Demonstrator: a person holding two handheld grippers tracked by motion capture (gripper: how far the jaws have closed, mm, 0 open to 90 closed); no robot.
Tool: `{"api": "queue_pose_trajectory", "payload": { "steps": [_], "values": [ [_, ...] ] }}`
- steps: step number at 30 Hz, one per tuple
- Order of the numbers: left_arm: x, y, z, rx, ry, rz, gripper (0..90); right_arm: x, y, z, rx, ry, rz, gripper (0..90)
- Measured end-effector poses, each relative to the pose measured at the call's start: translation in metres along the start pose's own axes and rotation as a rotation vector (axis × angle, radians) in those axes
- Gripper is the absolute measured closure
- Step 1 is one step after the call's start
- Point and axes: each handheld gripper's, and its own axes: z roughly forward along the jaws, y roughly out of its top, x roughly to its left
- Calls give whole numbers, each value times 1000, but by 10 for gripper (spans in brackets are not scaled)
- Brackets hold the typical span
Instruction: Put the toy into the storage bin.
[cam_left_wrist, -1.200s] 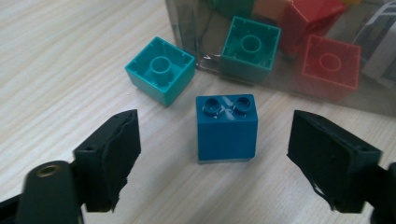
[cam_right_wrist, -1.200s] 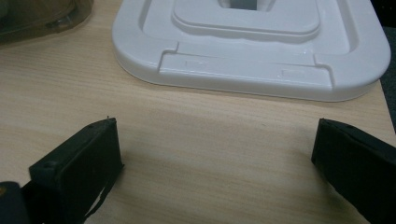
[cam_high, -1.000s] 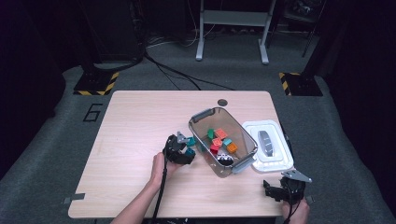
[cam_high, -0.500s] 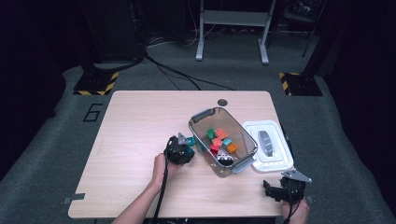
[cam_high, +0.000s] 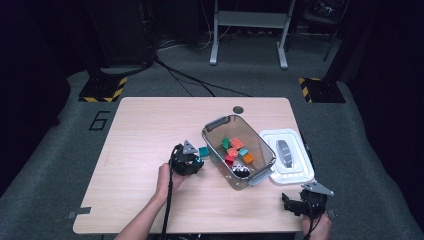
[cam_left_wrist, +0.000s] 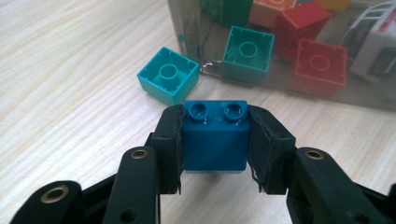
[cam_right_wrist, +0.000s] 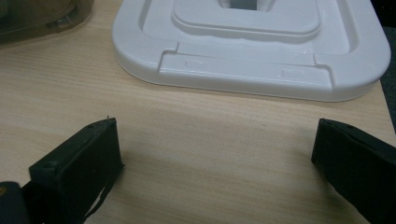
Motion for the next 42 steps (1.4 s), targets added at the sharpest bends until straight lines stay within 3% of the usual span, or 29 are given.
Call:
{"api": "queue_pose_trajectory", "payload": {
  "steps": [12,28,42],
  "values": [
    [6,10,-30,-13,-20,20,593,0,0,0,1,0,0,7],
    [10,28,-56,-51,6,29,593,0,0,0,0,0,0,7],
    [10,55,-79,-79,20,47,593,0,0,0,0,0,0,7]
  ]
}}
